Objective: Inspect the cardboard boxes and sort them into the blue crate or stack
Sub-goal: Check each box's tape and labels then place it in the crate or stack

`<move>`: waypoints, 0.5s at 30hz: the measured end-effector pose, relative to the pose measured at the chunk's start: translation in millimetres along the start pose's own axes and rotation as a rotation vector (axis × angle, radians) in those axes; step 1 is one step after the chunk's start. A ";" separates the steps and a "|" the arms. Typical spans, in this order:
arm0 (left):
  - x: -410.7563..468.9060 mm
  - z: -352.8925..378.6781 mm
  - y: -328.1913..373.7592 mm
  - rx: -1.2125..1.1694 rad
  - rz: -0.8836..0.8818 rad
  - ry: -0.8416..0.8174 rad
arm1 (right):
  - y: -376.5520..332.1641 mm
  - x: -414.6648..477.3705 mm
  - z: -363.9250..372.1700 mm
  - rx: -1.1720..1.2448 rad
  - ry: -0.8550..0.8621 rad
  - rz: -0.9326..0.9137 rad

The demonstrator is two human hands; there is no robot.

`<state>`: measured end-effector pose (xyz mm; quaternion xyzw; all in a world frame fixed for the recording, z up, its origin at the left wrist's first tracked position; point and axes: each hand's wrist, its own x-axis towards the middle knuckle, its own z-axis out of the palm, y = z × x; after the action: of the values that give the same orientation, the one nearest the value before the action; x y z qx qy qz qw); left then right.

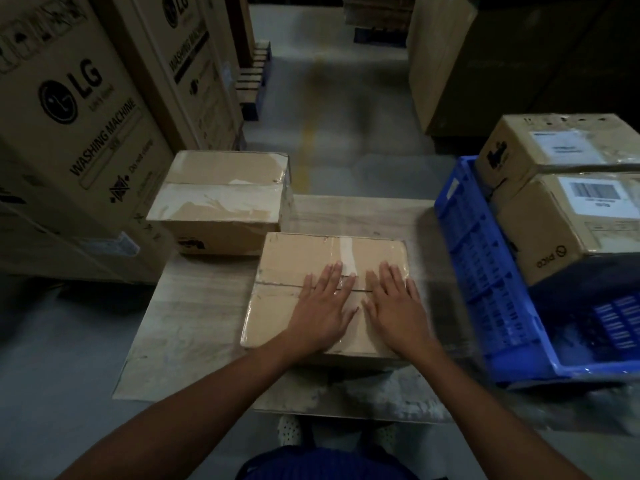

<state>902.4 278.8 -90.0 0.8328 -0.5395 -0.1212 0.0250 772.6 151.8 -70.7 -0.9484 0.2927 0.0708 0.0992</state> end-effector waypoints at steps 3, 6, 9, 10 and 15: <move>2.6 3.4 -1.2 0.018 -0.016 -0.004 | 2.3 2.7 7.0 -0.025 0.019 -0.001; 5.9 0.8 -1.1 0.012 -0.016 -0.023 | 4.3 5.7 5.2 -0.022 0.010 -0.004; -0.1 -4.1 -5.0 -0.021 0.015 -0.026 | -0.6 1.9 -0.7 0.039 -0.014 0.014; -6.4 -3.7 -9.5 -0.023 0.021 -0.013 | -4.3 -3.0 -0.3 0.055 -0.015 0.013; -36.9 9.4 -26.6 0.008 -0.081 -0.022 | -18.3 -33.3 12.1 0.064 -0.065 0.003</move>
<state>909.7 324.0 -97.2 0.8526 -0.5062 -0.1293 0.0109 754.8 187.4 -73.4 -0.9414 0.2930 0.0925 0.1389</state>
